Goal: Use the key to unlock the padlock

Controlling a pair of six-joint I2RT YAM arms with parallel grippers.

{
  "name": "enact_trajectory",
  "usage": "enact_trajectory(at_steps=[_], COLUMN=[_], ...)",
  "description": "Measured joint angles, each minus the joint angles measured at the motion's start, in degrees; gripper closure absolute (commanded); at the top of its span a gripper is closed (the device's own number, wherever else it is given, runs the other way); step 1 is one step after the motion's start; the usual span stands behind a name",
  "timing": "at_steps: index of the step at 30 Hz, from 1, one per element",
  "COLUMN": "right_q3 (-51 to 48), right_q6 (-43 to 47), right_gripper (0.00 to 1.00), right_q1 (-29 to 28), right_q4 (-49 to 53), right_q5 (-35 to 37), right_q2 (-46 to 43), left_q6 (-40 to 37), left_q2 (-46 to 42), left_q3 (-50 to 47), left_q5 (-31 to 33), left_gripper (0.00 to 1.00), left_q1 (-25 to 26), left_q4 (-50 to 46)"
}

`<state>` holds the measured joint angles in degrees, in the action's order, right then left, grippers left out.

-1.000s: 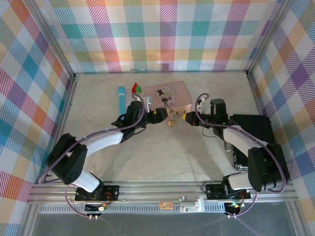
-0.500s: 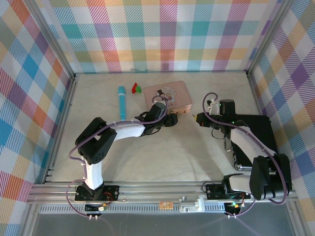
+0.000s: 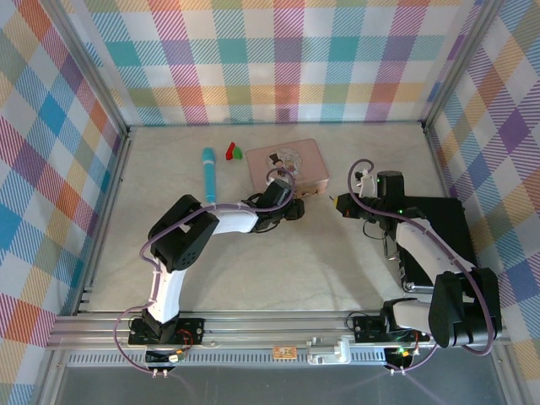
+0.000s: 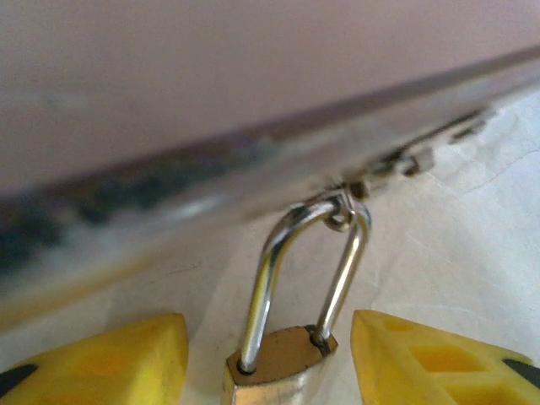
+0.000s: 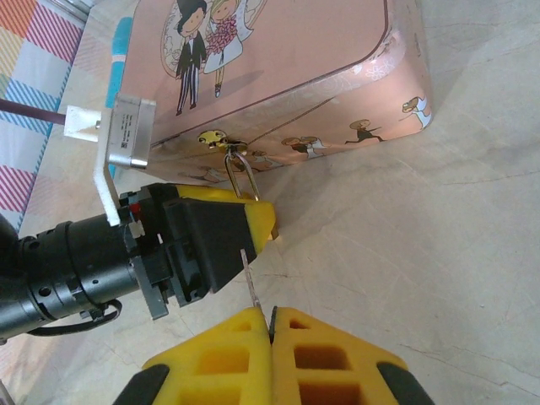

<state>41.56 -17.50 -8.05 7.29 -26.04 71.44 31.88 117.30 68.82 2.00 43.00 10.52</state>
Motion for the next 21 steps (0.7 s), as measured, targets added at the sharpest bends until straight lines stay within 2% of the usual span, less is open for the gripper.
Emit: enact_trajectory(at_steps=[5,8,14,21], right_q3=[0.02,0.02,0.02,-0.74], right_q6=[-0.02,-0.02,-1.9,-5.6], right_gripper=[1.0,1.0,1.0,1.0], right_q1=[0.0,0.0,0.0,0.0], right_q4=[0.44,0.61,-1.09,-3.58], right_q5=[-0.13,-0.31,-1.73,-1.84], right_q2=[-0.94,-1.05,0.46,3.15], left_q6=[0.0,0.0,1.33,4.63], left_q2=[0.94,1.05,1.6,1.57], left_q3=[0.79,0.87,1.38,1.42], left_q5=[0.2,0.24,-2.1,-5.73], left_gripper=[0.59,0.61,0.8,0.95], left_q1=[-0.02,-0.11,-0.15,-0.17], left_q4=[0.11,0.11,0.59,2.05])
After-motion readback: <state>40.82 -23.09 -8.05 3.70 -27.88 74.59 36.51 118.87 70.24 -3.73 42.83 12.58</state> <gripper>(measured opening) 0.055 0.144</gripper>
